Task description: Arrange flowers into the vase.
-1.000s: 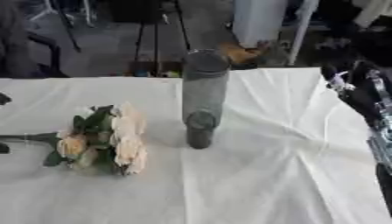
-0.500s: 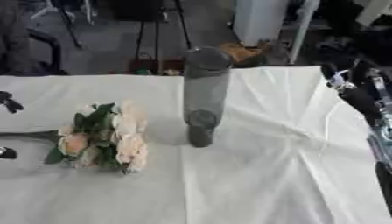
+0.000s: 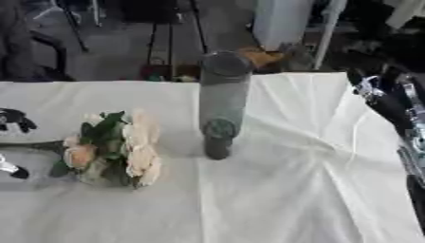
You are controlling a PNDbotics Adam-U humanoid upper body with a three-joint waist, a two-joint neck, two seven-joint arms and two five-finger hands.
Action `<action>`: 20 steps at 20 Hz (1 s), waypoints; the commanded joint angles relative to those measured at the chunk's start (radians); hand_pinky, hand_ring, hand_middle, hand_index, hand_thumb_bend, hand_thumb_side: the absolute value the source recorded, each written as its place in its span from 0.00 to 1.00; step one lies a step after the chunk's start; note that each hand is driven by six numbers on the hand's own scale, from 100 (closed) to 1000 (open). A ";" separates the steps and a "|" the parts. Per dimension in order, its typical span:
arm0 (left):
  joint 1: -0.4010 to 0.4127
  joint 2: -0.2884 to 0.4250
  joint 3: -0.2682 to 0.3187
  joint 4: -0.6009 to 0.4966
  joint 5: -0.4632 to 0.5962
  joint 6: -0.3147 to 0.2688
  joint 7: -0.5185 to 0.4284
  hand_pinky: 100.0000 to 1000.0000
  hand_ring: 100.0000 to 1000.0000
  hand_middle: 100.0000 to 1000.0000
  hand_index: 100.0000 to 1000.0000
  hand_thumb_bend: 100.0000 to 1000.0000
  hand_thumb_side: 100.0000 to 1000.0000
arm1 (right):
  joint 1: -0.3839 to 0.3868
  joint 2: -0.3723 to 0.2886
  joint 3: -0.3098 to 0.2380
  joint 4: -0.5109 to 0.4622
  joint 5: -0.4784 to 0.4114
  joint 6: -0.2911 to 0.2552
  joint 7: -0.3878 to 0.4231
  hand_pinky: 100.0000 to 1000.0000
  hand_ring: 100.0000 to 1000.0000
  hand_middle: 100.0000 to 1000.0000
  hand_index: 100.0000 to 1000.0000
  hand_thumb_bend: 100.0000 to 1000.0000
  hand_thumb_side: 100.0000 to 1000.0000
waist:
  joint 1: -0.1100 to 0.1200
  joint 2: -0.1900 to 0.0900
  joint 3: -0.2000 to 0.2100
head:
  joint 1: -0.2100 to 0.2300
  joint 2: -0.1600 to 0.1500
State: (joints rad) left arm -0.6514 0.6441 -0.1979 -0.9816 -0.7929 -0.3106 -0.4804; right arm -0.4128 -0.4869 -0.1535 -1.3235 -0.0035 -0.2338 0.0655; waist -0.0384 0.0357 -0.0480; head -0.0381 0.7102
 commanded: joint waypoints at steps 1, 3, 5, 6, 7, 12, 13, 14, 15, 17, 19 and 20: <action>-0.039 -0.016 0.009 0.032 -0.033 -0.008 0.040 0.73 1.00 0.66 0.83 0.78 0.30 | -0.010 -0.017 -0.002 -0.007 -0.015 -0.004 0.004 0.60 0.45 0.51 0.68 0.49 0.52 | 0.000 -0.015 0.000 | -0.001 0.007; -0.048 -0.034 0.010 0.050 -0.048 -0.016 0.063 0.73 1.00 0.66 0.82 0.75 0.26 | -0.010 -0.016 -0.002 -0.007 -0.016 -0.004 0.006 0.60 0.45 0.51 0.68 0.49 0.52 | -0.002 -0.015 -0.001 | -0.001 0.007; -0.055 -0.051 0.015 0.064 -0.058 -0.022 0.086 0.73 1.00 0.67 0.81 0.73 0.23 | -0.010 -0.015 -0.002 -0.007 -0.017 -0.004 0.007 0.60 0.45 0.51 0.68 0.49 0.52 | -0.002 -0.015 -0.002 | 0.000 0.007; -0.058 -0.057 0.017 0.071 -0.062 -0.023 0.094 0.73 1.00 0.67 0.80 0.71 0.22 | -0.010 -0.014 -0.002 -0.007 -0.017 -0.005 0.007 0.60 0.45 0.51 0.68 0.49 0.52 | -0.002 -0.015 -0.003 | 0.000 0.007; -0.060 -0.062 0.019 0.077 -0.065 -0.024 0.102 0.73 1.00 0.67 0.79 0.71 0.21 | -0.010 -0.014 -0.002 -0.007 -0.017 -0.005 0.008 0.60 0.45 0.51 0.68 0.49 0.52 | -0.002 -0.015 -0.004 | 0.000 0.008; -0.072 -0.086 0.027 0.107 -0.077 -0.023 0.120 0.73 1.00 0.64 0.77 0.68 0.19 | -0.009 -0.012 -0.001 -0.007 -0.018 -0.005 0.010 0.60 0.45 0.51 0.68 0.49 0.52 | -0.002 -0.015 -0.007 | 0.002 0.009; -0.074 -0.091 0.030 0.112 -0.079 -0.023 0.122 0.72 1.00 0.62 0.77 0.68 0.19 | -0.010 -0.012 -0.001 -0.007 -0.019 -0.005 0.010 0.60 0.45 0.51 0.68 0.49 0.52 | -0.002 -0.015 -0.008 | 0.002 0.009; -0.077 -0.095 0.031 0.117 -0.080 -0.023 0.124 0.72 0.99 0.61 0.77 0.68 0.19 | -0.010 -0.011 0.000 -0.007 -0.019 -0.004 0.011 0.60 0.45 0.51 0.68 0.49 0.52 | -0.002 -0.015 -0.008 | 0.002 0.009; -0.080 -0.099 0.032 0.121 -0.082 -0.023 0.126 0.72 0.99 0.60 0.76 0.68 0.19 | -0.010 -0.011 0.000 -0.007 -0.019 -0.004 0.012 0.60 0.45 0.51 0.68 0.49 0.52 | -0.002 -0.015 -0.009 | 0.003 0.009; -0.088 -0.105 0.033 0.127 -0.088 -0.025 0.126 0.71 0.97 0.58 0.75 0.67 0.19 | -0.009 -0.011 -0.001 -0.007 -0.019 -0.005 0.012 0.60 0.45 0.51 0.68 0.49 0.52 | -0.002 -0.015 -0.010 | 0.004 0.009; -0.094 -0.111 0.033 0.132 -0.093 -0.025 0.125 0.70 0.95 0.55 0.73 0.67 0.19 | -0.010 -0.011 0.000 -0.007 -0.019 -0.005 0.012 0.60 0.45 0.51 0.68 0.49 0.52 | -0.002 -0.016 -0.012 | 0.005 0.009; -0.097 -0.114 0.034 0.133 -0.096 -0.025 0.123 0.69 0.94 0.53 0.72 0.67 0.20 | -0.010 -0.010 0.000 -0.007 -0.019 -0.005 0.013 0.60 0.45 0.51 0.68 0.49 0.52 | -0.002 -0.016 -0.012 | 0.005 0.010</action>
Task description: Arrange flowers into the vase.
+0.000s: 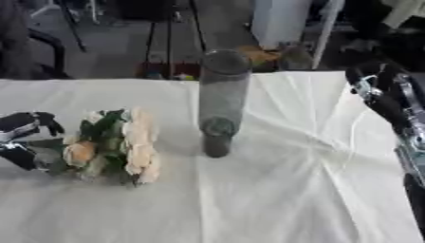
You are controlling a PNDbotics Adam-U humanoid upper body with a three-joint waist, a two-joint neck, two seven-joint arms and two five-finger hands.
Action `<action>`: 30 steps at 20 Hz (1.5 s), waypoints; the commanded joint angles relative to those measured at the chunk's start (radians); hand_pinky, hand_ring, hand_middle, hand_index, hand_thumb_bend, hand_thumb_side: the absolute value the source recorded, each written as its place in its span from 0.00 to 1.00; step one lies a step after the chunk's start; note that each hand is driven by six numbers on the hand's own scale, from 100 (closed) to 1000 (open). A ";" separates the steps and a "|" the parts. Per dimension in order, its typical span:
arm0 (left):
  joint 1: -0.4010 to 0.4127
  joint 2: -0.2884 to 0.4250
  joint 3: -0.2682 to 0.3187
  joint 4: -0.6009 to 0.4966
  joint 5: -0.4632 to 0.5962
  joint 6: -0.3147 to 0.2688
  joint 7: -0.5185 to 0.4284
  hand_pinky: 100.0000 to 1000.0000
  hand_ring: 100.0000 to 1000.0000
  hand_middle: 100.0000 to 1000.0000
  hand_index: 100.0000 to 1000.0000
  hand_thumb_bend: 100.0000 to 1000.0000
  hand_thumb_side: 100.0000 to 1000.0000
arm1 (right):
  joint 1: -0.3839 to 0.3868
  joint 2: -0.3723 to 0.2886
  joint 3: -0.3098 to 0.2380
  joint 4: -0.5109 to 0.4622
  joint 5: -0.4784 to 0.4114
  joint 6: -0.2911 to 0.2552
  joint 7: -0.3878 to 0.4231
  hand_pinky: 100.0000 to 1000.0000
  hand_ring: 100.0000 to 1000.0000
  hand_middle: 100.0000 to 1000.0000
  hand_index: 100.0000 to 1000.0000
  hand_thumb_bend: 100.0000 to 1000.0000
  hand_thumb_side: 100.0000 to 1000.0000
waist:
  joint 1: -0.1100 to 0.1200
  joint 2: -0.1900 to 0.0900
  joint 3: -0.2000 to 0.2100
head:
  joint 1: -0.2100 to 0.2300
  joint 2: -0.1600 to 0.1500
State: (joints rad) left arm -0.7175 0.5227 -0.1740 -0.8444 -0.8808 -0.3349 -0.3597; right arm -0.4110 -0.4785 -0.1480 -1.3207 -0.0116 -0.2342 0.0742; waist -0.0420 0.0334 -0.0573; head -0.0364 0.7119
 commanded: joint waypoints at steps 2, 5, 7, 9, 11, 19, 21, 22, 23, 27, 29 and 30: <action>-0.035 0.004 0.010 0.000 -0.013 0.000 0.001 0.69 0.92 0.50 0.70 0.67 0.20 | -0.012 -0.019 -0.005 -0.009 -0.011 -0.004 0.004 0.60 0.45 0.51 0.68 0.49 0.52 | 0.002 -0.014 -0.004 | 0.004 0.008; -0.041 -0.001 0.011 0.005 -0.022 0.002 -0.003 0.67 0.88 0.46 0.67 0.66 0.20 | -0.013 -0.019 -0.005 -0.009 -0.012 -0.004 0.004 0.60 0.45 0.51 0.68 0.48 0.52 | 0.002 -0.014 -0.006 | 0.004 0.008; -0.043 -0.003 0.013 0.011 -0.027 0.004 -0.006 0.66 0.86 0.43 0.64 0.65 0.19 | -0.013 -0.019 -0.005 -0.009 -0.012 -0.005 0.005 0.60 0.45 0.51 0.68 0.48 0.52 | 0.002 -0.014 -0.007 | 0.005 0.008; -0.046 -0.007 0.015 0.017 -0.033 0.008 -0.010 0.65 0.85 0.41 0.62 0.64 0.17 | -0.013 -0.019 -0.005 -0.009 -0.012 -0.005 0.005 0.60 0.45 0.51 0.68 0.48 0.52 | 0.002 -0.014 -0.009 | 0.006 0.008; -0.047 -0.010 0.016 0.022 -0.038 0.011 -0.012 0.65 0.84 0.40 0.60 0.64 0.16 | -0.013 -0.018 -0.004 -0.009 -0.012 -0.005 0.005 0.60 0.45 0.51 0.68 0.48 0.52 | 0.002 -0.014 -0.010 | 0.006 0.008; -0.049 -0.025 0.014 0.042 -0.042 0.013 -0.017 0.64 0.77 0.41 0.59 0.62 0.16 | -0.014 -0.019 -0.003 -0.007 -0.012 -0.006 0.007 0.60 0.45 0.51 0.68 0.48 0.52 | -0.001 -0.012 -0.014 | 0.010 0.009; -0.051 -0.029 0.013 0.050 -0.050 0.008 -0.020 0.64 0.71 0.41 0.58 0.62 0.16 | -0.014 -0.018 -0.003 -0.007 -0.013 -0.006 0.008 0.60 0.45 0.51 0.68 0.47 0.52 | -0.001 -0.012 -0.015 | 0.012 0.009; -0.052 -0.032 0.013 0.054 -0.055 0.005 -0.022 0.63 0.68 0.40 0.58 0.62 0.17 | -0.014 -0.018 -0.003 -0.007 -0.013 -0.006 0.008 0.60 0.45 0.51 0.68 0.47 0.52 | -0.002 -0.011 -0.016 | 0.012 0.009; -0.054 -0.034 0.013 0.058 -0.060 0.002 -0.023 0.63 0.67 0.39 0.58 0.62 0.17 | -0.014 -0.018 -0.002 -0.006 -0.013 -0.006 0.008 0.60 0.45 0.51 0.68 0.47 0.52 | -0.002 -0.011 -0.016 | 0.012 0.009; -0.059 -0.042 0.014 0.072 -0.078 -0.007 -0.034 0.54 0.52 0.29 0.51 0.61 0.21 | -0.015 -0.018 -0.001 -0.006 -0.013 -0.007 0.010 0.60 0.45 0.51 0.68 0.47 0.52 | -0.002 -0.010 -0.019 | 0.014 0.009; -0.060 -0.046 0.015 0.078 -0.080 -0.008 -0.038 0.51 0.51 0.27 0.49 0.60 0.24 | -0.016 -0.018 -0.001 -0.006 -0.013 -0.007 0.010 0.60 0.45 0.51 0.68 0.47 0.52 | -0.003 -0.009 -0.020 | 0.015 0.009; -0.060 -0.047 0.015 0.081 -0.080 -0.008 -0.041 0.51 0.51 0.27 0.49 0.60 0.26 | -0.016 -0.018 -0.001 -0.006 -0.014 -0.007 0.010 0.60 0.45 0.51 0.68 0.47 0.53 | -0.003 -0.009 -0.021 | 0.015 0.010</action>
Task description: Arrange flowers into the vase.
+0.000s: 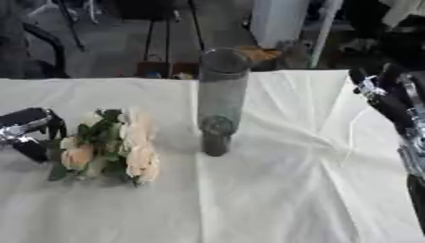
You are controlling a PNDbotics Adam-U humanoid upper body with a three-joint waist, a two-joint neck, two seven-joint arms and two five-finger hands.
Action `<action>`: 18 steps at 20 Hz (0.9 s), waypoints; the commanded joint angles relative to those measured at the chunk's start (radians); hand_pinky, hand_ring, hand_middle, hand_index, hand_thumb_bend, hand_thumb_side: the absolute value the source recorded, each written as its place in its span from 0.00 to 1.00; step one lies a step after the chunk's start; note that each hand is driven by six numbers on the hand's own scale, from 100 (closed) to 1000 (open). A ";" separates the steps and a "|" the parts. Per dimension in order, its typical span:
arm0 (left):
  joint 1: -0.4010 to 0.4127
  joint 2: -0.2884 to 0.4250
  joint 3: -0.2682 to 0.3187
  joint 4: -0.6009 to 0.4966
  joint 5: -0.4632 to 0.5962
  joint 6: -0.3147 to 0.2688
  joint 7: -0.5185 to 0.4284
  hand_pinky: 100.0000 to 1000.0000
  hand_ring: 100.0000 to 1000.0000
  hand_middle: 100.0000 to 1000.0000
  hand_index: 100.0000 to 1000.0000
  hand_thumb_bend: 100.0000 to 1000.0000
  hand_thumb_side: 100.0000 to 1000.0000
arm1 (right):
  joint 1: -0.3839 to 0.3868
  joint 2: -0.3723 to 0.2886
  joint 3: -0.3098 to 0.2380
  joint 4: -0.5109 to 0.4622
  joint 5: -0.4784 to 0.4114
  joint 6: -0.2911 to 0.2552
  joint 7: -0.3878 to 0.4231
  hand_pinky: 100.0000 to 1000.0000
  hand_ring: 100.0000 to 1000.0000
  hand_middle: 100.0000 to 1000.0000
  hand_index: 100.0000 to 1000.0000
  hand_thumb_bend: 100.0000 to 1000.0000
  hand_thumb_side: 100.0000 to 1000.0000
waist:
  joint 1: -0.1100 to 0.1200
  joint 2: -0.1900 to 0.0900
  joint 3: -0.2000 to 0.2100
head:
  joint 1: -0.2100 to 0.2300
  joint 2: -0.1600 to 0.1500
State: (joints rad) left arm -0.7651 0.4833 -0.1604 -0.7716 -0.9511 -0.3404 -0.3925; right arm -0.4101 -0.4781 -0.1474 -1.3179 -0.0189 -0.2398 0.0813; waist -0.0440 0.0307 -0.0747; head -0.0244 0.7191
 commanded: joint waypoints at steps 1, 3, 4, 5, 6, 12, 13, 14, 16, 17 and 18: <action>-0.013 -0.009 0.002 0.011 -0.009 -0.003 -0.011 0.51 0.51 0.27 0.49 0.59 0.26 | -0.017 -0.019 -0.002 -0.008 -0.006 -0.002 0.003 0.60 0.45 0.51 0.68 0.47 0.53 | -0.001 -0.006 -0.004 | 0.003 0.003; -0.013 -0.012 0.002 0.017 -0.007 -0.003 -0.018 0.53 0.53 0.30 0.51 0.58 0.29 | -0.017 -0.019 -0.002 -0.008 -0.007 -0.002 0.003 0.60 0.45 0.51 0.68 0.46 0.53 | -0.002 -0.006 -0.005 | 0.004 0.002; -0.013 -0.013 0.002 0.022 -0.009 -0.003 -0.022 0.53 0.54 0.31 0.52 0.58 0.30 | -0.017 -0.019 -0.001 -0.008 -0.007 -0.002 0.004 0.60 0.45 0.51 0.68 0.47 0.53 | -0.002 -0.006 -0.005 | 0.004 0.002; -0.013 -0.015 0.001 0.028 -0.012 -0.003 -0.029 0.53 0.54 0.32 0.52 0.59 0.31 | -0.018 -0.019 -0.001 -0.008 -0.007 -0.003 0.004 0.60 0.45 0.51 0.68 0.46 0.53 | -0.002 -0.006 -0.005 | 0.004 0.002; -0.014 -0.017 0.001 0.034 -0.016 -0.004 -0.038 0.53 0.55 0.33 0.53 0.59 0.32 | -0.018 -0.018 0.000 -0.008 -0.007 -0.003 0.005 0.60 0.45 0.51 0.68 0.46 0.53 | -0.002 -0.005 -0.006 | 0.005 0.002; -0.018 -0.019 0.004 0.043 -0.039 -0.007 -0.059 0.43 0.47 0.25 0.45 0.58 0.30 | -0.017 -0.020 -0.001 -0.007 -0.008 -0.003 0.005 0.60 0.45 0.51 0.68 0.46 0.53 | -0.003 -0.003 -0.009 | 0.006 0.004; -0.019 -0.018 0.004 0.043 -0.039 -0.007 -0.061 0.41 0.45 0.22 0.43 0.58 0.31 | -0.017 -0.020 -0.001 -0.006 -0.008 -0.003 0.005 0.60 0.45 0.51 0.68 0.46 0.53 | -0.003 -0.003 -0.009 | 0.006 0.004; -0.019 -0.018 0.004 0.043 -0.039 -0.006 -0.066 0.38 0.43 0.19 0.40 0.58 0.32 | -0.017 -0.020 -0.001 -0.006 -0.008 -0.003 0.005 0.60 0.45 0.51 0.68 0.46 0.53 | -0.003 -0.003 -0.009 | 0.007 0.004; -0.020 -0.016 0.001 0.046 -0.039 -0.008 -0.091 0.35 0.41 0.17 0.38 0.57 0.37 | -0.017 -0.020 -0.001 -0.006 -0.008 -0.003 0.005 0.60 0.45 0.51 0.68 0.46 0.53 | -0.003 -0.003 -0.009 | 0.007 0.004; -0.019 -0.015 0.000 0.048 -0.040 -0.009 -0.109 0.33 0.39 0.15 0.36 0.57 0.39 | -0.017 -0.019 -0.001 -0.006 -0.008 -0.004 0.005 0.60 0.45 0.51 0.68 0.46 0.53 | -0.003 -0.004 -0.009 | 0.007 0.003; -0.019 -0.014 -0.001 0.048 -0.040 -0.010 -0.127 0.31 0.38 0.13 0.35 0.56 0.41 | -0.018 -0.020 -0.001 -0.006 -0.008 -0.003 0.005 0.60 0.45 0.51 0.68 0.46 0.53 | -0.003 -0.004 -0.008 | 0.007 0.003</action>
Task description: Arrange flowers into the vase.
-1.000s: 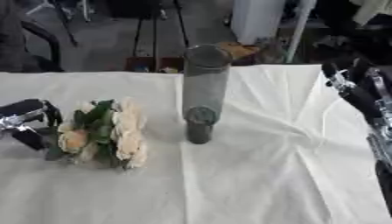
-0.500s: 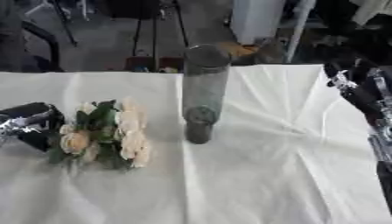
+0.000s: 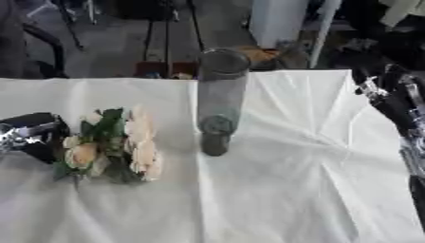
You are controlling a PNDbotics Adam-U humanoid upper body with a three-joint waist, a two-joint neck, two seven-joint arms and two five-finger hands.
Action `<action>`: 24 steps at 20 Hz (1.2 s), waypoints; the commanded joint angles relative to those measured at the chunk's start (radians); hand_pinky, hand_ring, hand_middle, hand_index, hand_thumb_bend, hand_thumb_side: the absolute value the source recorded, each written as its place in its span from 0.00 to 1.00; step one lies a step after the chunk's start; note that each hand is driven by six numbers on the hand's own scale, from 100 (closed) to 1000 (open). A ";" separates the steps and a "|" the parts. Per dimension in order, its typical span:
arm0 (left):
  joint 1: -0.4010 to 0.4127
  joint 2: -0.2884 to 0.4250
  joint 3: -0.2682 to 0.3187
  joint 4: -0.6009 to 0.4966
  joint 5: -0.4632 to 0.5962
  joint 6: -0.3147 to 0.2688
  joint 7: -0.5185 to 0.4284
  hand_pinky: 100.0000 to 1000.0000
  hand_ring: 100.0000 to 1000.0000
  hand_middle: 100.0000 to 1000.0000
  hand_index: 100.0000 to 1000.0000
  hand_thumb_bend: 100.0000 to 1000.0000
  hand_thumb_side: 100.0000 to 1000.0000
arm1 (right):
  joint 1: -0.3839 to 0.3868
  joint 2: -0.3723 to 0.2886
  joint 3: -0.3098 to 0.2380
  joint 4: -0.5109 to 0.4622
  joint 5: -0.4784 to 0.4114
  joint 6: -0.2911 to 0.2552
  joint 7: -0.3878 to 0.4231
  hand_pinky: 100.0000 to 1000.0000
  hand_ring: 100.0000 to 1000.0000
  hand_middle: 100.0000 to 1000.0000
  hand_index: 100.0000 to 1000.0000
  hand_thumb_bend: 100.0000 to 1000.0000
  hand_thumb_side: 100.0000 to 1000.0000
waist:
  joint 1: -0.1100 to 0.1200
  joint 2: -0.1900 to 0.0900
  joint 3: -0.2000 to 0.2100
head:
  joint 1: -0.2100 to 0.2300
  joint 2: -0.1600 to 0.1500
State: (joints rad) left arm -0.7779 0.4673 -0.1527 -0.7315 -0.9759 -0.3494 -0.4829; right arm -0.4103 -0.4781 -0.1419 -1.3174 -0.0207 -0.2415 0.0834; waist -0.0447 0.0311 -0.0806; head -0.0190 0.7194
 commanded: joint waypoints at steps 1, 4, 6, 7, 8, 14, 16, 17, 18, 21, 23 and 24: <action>-0.004 0.004 -0.009 0.010 -0.013 -0.002 -0.055 0.30 0.36 0.11 0.33 0.56 0.43 | -0.017 -0.020 -0.007 -0.007 -0.007 -0.002 0.003 0.60 0.45 0.51 0.68 0.46 0.53 | -0.003 -0.005 -0.002 | 0.000 0.002; -0.001 0.010 -0.009 0.009 -0.003 -0.003 -0.105 0.26 0.33 0.08 0.30 0.56 0.49 | -0.016 -0.020 -0.007 -0.006 -0.007 -0.002 0.002 0.60 0.45 0.51 0.68 0.45 0.53 | -0.003 -0.005 -0.002 | 0.001 0.001; 0.000 0.014 -0.010 0.008 0.005 -0.003 -0.133 0.24 0.30 0.05 0.27 0.55 0.52 | -0.016 -0.020 -0.007 -0.006 -0.007 -0.002 0.002 0.60 0.45 0.51 0.68 0.45 0.53 | -0.003 -0.005 -0.001 | 0.001 0.001; 0.001 0.016 -0.010 0.008 0.009 -0.003 -0.147 0.23 0.29 0.04 0.27 0.55 0.53 | -0.016 -0.020 -0.007 -0.006 -0.007 -0.002 0.003 0.60 0.45 0.51 0.68 0.45 0.53 | -0.003 -0.005 -0.001 | 0.001 0.001; 0.001 0.017 -0.011 0.008 0.012 -0.002 -0.161 0.22 0.28 0.03 0.26 0.54 0.56 | -0.016 -0.020 -0.007 -0.006 -0.007 -0.002 0.003 0.60 0.45 0.51 0.68 0.45 0.53 | -0.003 -0.006 0.000 | 0.001 0.001; 0.009 0.024 -0.012 0.003 0.047 0.002 -0.202 0.14 0.16 0.00 0.14 0.55 0.72 | -0.016 -0.021 -0.008 -0.005 -0.006 -0.002 0.002 0.60 0.45 0.51 0.68 0.45 0.53 | -0.004 -0.006 0.000 | 0.000 0.002; 0.012 0.027 -0.012 -0.003 0.067 0.004 -0.204 0.12 0.11 0.00 0.10 0.55 0.79 | -0.016 -0.021 -0.008 -0.005 -0.006 -0.002 0.002 0.60 0.45 0.51 0.68 0.45 0.53 | -0.004 -0.006 0.000 | 0.000 0.002; 0.013 0.029 -0.013 -0.006 0.076 0.007 -0.204 0.12 0.09 0.00 0.09 0.54 0.82 | -0.016 -0.021 -0.008 -0.005 -0.006 -0.002 0.002 0.60 0.45 0.51 0.68 0.45 0.53 | -0.004 -0.006 0.000 | 0.000 0.002; 0.013 0.031 -0.014 -0.009 0.085 0.009 -0.202 0.12 0.09 0.00 0.09 0.54 0.82 | -0.016 -0.021 -0.008 -0.005 -0.006 -0.002 0.002 0.60 0.45 0.51 0.68 0.45 0.53 | -0.004 -0.006 0.001 | 0.000 0.002; 0.016 0.033 -0.016 -0.017 0.116 0.012 -0.200 0.07 0.06 0.00 0.06 0.50 0.89 | -0.016 -0.020 -0.008 -0.005 -0.005 -0.002 0.002 0.60 0.45 0.51 0.68 0.44 0.53 | -0.004 -0.007 0.001 | 0.000 0.003; 0.017 0.034 -0.016 -0.018 0.141 0.017 -0.201 0.03 0.04 0.00 0.05 0.46 0.95 | -0.016 -0.020 -0.008 -0.005 -0.004 -0.002 0.002 0.60 0.45 0.51 0.68 0.44 0.53 | -0.005 -0.007 0.002 | 0.000 0.003; 0.017 0.034 -0.016 -0.017 0.155 0.021 -0.203 0.02 0.03 0.00 0.05 0.45 0.96 | -0.016 -0.020 -0.008 -0.004 -0.004 -0.002 0.002 0.60 0.45 0.51 0.68 0.44 0.53 | -0.005 -0.007 0.002 | 0.001 0.003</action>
State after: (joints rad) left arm -0.7556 0.4820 -0.1626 -0.7437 -0.8398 -0.3348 -0.6827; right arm -0.4104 -0.4781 -0.1417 -1.3121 -0.0238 -0.2416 0.0834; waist -0.0493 0.0311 -0.0798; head -0.0190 0.7194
